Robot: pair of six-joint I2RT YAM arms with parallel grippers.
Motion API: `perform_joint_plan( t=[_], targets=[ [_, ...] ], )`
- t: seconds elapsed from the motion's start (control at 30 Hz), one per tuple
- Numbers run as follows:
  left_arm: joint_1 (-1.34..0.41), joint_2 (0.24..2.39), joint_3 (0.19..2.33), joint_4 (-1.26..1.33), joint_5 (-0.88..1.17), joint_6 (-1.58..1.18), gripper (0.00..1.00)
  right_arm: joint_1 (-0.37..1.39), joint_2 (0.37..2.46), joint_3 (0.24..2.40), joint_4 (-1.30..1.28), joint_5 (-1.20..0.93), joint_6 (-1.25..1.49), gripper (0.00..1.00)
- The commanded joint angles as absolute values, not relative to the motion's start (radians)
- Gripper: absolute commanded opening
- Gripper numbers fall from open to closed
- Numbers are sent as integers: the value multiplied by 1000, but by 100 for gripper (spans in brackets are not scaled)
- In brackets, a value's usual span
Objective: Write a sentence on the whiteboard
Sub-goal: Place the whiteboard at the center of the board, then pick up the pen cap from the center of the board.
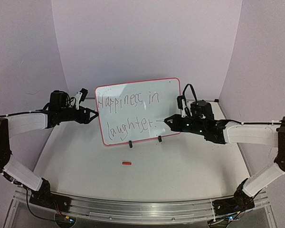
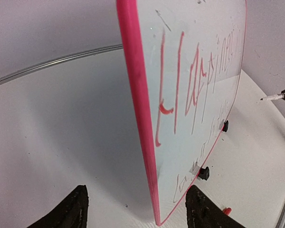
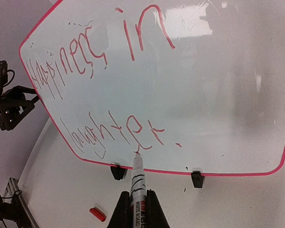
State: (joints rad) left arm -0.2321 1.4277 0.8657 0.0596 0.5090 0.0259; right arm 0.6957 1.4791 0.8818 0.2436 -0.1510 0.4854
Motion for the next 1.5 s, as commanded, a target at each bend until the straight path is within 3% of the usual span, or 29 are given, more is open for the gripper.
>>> perform_joint_plan(
  t=[0.0, 0.27, 0.43, 0.6, 0.83, 1.13, 1.47],
  targets=[
    [-231, 1273, 785, 123, 391, -29, 74, 659, 1426, 853, 264, -259, 478, 0],
    [-265, 917, 648, -56, 234, -126, 75, 620, 1398, 905, 101, -569, 469, 0],
    [-438, 836, 615, -148, 204, -180, 74, 621, 1416, 919, 10, -708, 471, 0],
    [-677, 953, 638, -168, 211, -130, 73, 621, 1382, 883, 2, -737, 499, 0],
    [-882, 1315, 688, -127, 200, -41, 71, 621, 1289, 811, 2, -656, 531, 0],
    [-905, 1575, 792, -46, 213, 75, 66, 621, 1249, 778, 2, -629, 532, 0],
    [-906, 1697, 871, -68, 197, 146, 52, 621, 1249, 770, 2, -632, 527, 0]
  ],
)
